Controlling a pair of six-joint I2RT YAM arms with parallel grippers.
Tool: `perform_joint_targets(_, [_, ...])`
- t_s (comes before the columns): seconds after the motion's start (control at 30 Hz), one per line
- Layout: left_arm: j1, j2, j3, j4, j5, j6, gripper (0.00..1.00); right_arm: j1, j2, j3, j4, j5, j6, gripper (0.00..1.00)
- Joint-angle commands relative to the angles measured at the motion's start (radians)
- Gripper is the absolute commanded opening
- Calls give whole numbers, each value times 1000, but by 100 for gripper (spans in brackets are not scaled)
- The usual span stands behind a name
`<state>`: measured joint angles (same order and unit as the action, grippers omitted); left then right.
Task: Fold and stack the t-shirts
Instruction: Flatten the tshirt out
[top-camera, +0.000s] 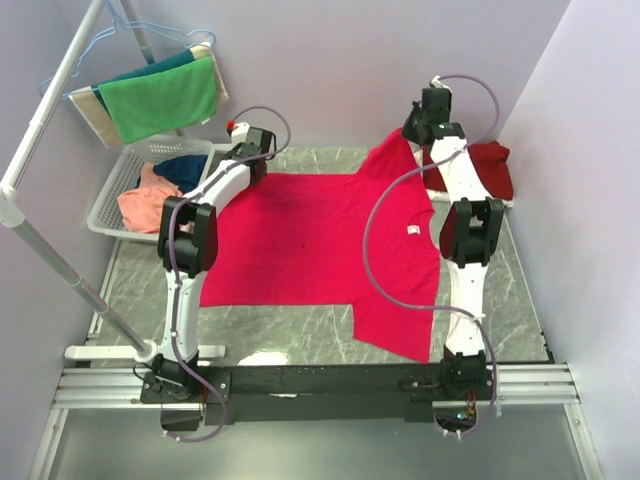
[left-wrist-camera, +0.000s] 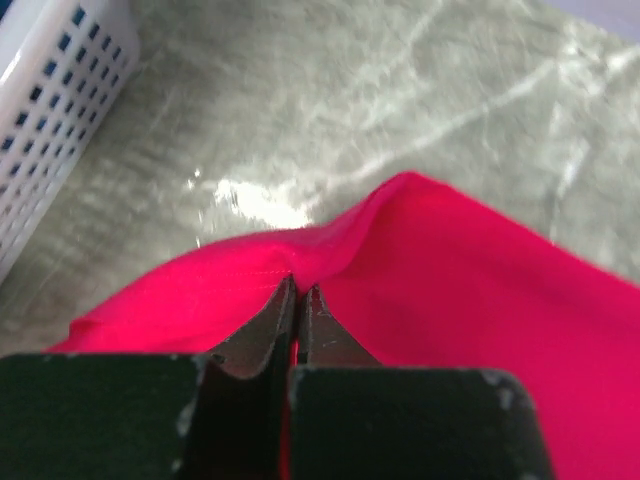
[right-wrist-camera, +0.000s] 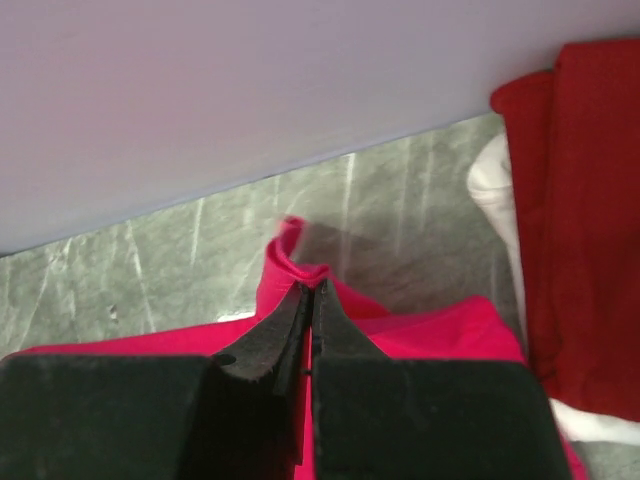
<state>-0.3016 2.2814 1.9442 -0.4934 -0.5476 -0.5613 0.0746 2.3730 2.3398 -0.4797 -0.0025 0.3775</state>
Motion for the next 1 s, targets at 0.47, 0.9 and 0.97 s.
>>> perform_joint_targets(0.47, [124, -39, 4, 33, -81, -40, 1, -67, -123, -186, 20, -17, 12, 0])
perform_joint_targets(0.9, [156, -134, -105, 49, -35, -26, 1, -70, -313, -434, 30, 82, 50, 0])
perform_joint_targets(0.97, [156, -151, -117, 55, -9, -15, 1, -70, -340, -473, 44, 98, 61, 0])
